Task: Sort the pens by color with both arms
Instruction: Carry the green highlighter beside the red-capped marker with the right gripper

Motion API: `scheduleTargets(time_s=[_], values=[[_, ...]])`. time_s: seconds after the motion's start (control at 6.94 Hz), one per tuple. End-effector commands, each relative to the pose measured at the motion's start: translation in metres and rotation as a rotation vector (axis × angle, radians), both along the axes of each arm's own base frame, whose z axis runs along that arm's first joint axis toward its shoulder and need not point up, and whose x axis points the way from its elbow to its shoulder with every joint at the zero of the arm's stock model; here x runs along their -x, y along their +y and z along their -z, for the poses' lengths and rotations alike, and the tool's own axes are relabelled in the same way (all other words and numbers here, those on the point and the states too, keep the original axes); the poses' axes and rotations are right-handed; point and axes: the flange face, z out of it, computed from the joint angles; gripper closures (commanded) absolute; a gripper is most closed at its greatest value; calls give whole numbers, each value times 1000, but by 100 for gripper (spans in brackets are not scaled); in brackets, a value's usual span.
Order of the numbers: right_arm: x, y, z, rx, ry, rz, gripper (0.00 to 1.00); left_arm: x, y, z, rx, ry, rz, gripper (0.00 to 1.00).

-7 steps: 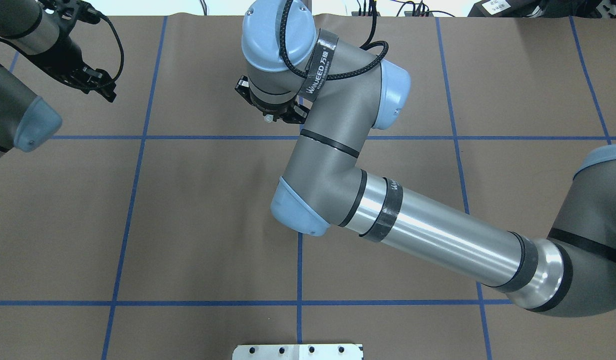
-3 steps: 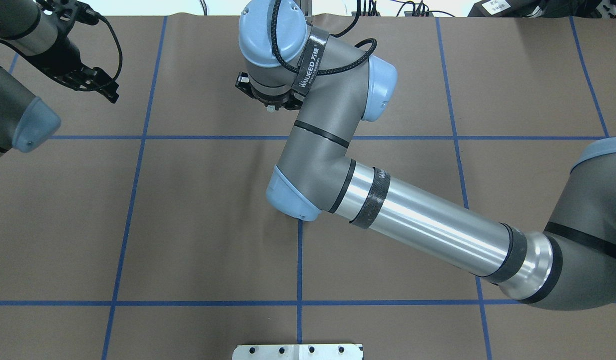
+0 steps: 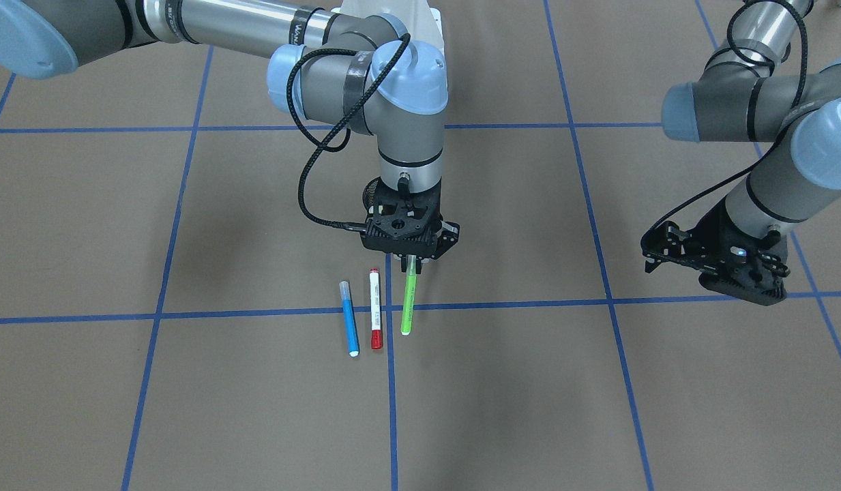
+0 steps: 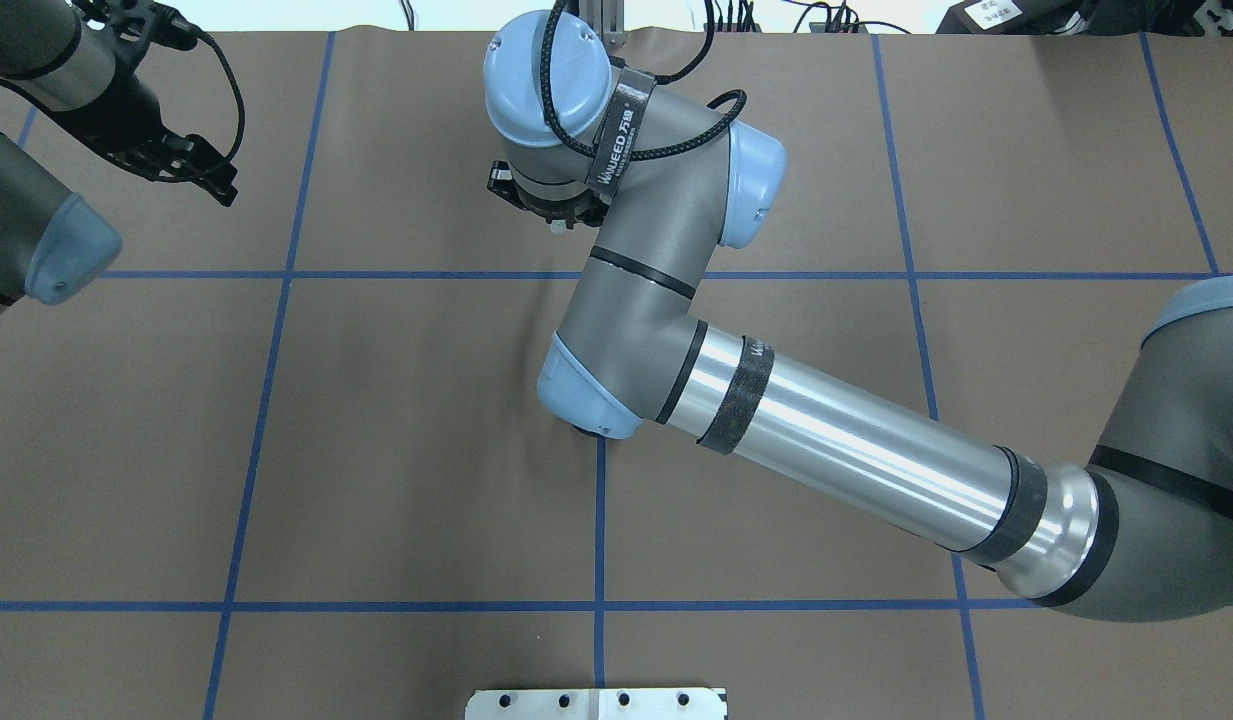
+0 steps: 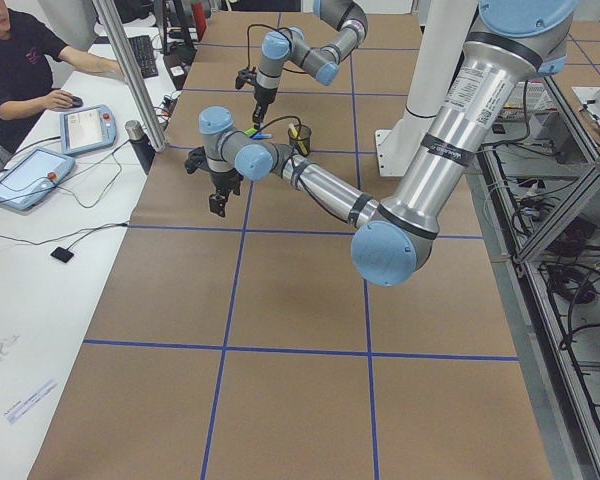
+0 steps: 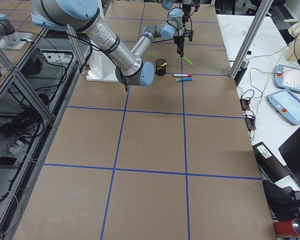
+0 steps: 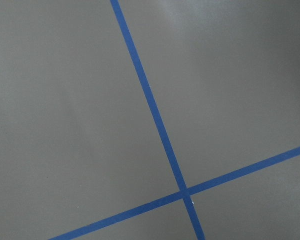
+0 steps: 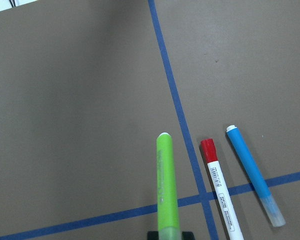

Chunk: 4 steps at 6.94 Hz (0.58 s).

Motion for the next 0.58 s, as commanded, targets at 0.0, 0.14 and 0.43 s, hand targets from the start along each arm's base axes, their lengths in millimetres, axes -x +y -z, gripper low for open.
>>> scheduleTargets(time_s=[0.0,0.14,0.43], values=[[9,6,-6,1,13,26,83,2,3,-8,7,-4,-1,1],[11,7,-9,0,16,32,78,2,3,-8,7,-4,-1,1],[10,7,-14,-6,25,40,58,1,3,-8,8,-5,-1,1]])
